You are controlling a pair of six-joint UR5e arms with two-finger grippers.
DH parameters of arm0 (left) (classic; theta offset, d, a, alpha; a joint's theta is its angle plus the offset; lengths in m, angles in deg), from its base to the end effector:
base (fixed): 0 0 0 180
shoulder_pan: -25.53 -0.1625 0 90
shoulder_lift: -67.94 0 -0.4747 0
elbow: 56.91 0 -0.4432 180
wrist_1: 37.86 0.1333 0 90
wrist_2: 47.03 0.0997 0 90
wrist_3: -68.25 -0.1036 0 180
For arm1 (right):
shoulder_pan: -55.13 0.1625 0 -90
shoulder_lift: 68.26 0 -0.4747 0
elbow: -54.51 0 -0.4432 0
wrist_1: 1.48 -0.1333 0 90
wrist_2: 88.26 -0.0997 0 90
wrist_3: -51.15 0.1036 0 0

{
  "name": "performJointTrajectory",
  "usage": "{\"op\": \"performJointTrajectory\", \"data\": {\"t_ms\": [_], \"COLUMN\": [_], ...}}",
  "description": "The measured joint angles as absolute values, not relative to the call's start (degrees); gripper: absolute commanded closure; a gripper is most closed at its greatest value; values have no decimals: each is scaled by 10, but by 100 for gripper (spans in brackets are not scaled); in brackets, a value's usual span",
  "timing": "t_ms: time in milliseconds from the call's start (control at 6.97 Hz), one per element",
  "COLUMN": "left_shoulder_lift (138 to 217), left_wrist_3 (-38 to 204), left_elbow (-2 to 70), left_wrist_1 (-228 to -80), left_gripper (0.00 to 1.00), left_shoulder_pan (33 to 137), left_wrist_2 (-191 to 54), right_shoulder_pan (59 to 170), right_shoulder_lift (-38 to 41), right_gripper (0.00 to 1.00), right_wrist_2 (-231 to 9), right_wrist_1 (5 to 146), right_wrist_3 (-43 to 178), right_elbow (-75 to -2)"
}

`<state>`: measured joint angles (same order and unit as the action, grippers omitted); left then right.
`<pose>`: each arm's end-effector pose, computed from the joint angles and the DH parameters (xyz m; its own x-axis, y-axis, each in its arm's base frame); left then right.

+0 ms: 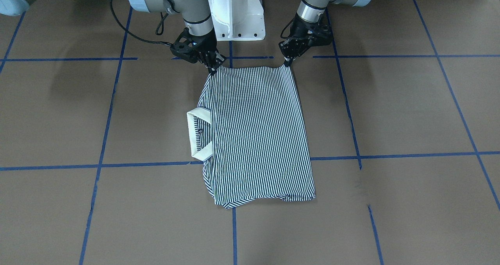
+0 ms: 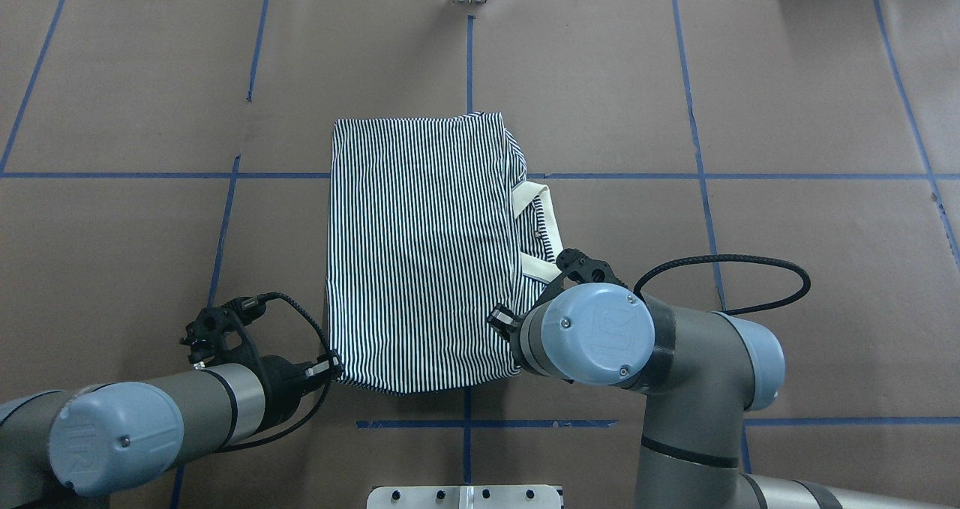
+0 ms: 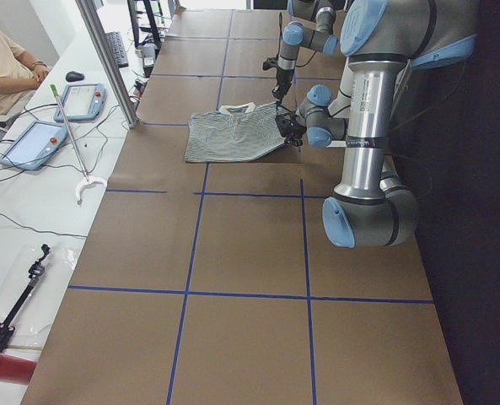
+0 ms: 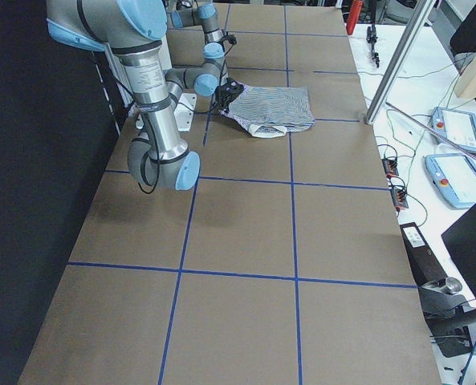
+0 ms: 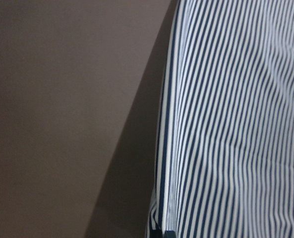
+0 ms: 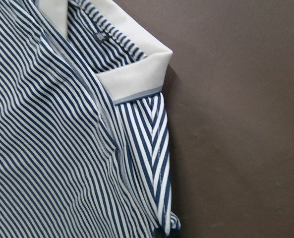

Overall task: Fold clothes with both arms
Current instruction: 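Grasp the near edge with both grippers and fold it farther from the robot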

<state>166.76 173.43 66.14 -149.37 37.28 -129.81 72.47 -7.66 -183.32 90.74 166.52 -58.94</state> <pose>0.4983 -0.2531 0.2927 0.3417 -0.3364 -0.8776 0.4160 0.8914 -0.1797 -0.5774 -0.3104 0.2112 0.4478 0.5869 0.6745 -0.4689 0.7965 -0.3818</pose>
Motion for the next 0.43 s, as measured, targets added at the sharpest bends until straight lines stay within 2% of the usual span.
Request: {"op": "performJointTrajectory", "data": {"t_ms": [144, 431], "left_shoulder_lift": [1694, 1748], "left_wrist_3": [1697, 1621], "left_elbow": [667, 619], "left_wrist_1": [-1464, -1447], "left_gripper": [100, 100], "left_shoulder_pan": [408, 497], "left_wrist_2": [-1305, -1342], "right_shoulder_pan": [749, 814], "right_shoulder_lift": [-89, -144], "right_gripper": [100, 100], "right_wrist_2": [-1836, -1866], "right_wrist_1": [923, 930], "right_wrist_3": [1654, 1617], "right_elbow": [-590, -522]}}
